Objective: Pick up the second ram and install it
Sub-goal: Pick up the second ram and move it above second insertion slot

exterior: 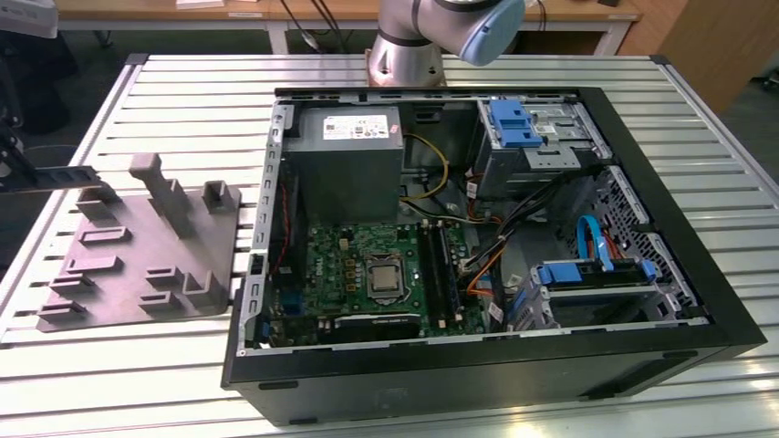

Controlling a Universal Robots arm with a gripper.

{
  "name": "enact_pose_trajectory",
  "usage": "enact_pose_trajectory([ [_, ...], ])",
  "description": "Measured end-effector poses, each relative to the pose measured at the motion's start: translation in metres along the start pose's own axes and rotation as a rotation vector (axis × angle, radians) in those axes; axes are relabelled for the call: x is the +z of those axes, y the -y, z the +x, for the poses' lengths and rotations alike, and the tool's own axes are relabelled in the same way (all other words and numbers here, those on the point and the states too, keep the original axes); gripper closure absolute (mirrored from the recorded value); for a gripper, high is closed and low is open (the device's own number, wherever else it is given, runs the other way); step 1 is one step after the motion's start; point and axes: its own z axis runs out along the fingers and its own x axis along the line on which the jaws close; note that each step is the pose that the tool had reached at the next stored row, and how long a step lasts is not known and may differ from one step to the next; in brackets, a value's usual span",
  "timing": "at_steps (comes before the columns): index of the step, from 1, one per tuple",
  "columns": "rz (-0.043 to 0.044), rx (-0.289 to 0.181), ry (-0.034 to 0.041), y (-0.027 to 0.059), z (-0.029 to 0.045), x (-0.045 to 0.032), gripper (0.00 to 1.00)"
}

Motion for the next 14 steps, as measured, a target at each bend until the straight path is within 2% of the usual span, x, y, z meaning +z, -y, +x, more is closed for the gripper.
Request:
enact_pose_trajectory([
  [14, 0.0006, 0.000, 0.0130, -0.0010, -0.0011, -0.0302, 0.86],
])
